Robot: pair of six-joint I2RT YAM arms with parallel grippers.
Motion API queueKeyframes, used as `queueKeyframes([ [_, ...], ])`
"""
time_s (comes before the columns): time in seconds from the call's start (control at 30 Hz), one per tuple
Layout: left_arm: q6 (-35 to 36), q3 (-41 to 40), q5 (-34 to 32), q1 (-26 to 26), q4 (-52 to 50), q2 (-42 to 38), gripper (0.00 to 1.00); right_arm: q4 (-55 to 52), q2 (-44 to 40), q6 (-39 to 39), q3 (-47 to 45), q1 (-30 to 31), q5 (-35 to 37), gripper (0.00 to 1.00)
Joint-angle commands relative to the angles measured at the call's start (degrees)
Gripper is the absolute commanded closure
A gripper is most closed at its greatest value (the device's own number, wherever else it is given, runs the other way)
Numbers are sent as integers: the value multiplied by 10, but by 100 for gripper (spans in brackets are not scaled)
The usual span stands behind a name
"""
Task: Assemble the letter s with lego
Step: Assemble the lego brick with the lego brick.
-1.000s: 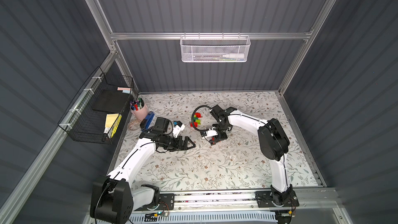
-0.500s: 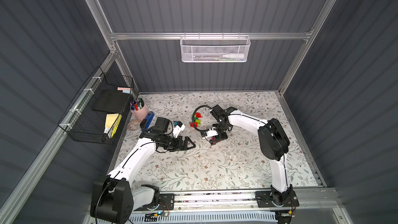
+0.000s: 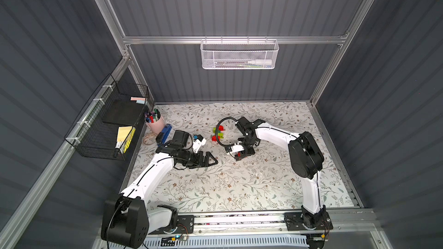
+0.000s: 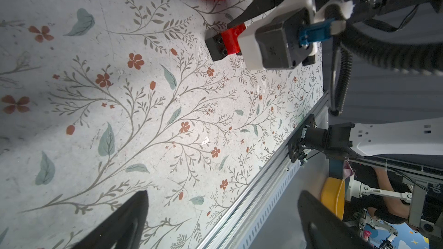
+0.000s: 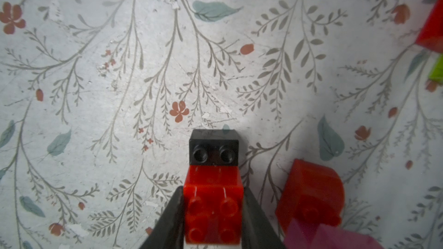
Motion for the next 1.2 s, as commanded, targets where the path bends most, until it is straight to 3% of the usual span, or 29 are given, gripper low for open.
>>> queueKeyframes([
  [0.0,15,17,8,2,-8,7,0,-19,21,-1,-6,5,30,72],
  [0.23,18,16,6,2,-7,8,0,-30,38,16,-3,19,29,73],
  [0.5,19,20,4,1,-6,7,0,-48,16,24,26,25,15,67],
  [1.17,20,12,0,1,-4,-1,0,-34,-1,29,31,30,12,67],
])
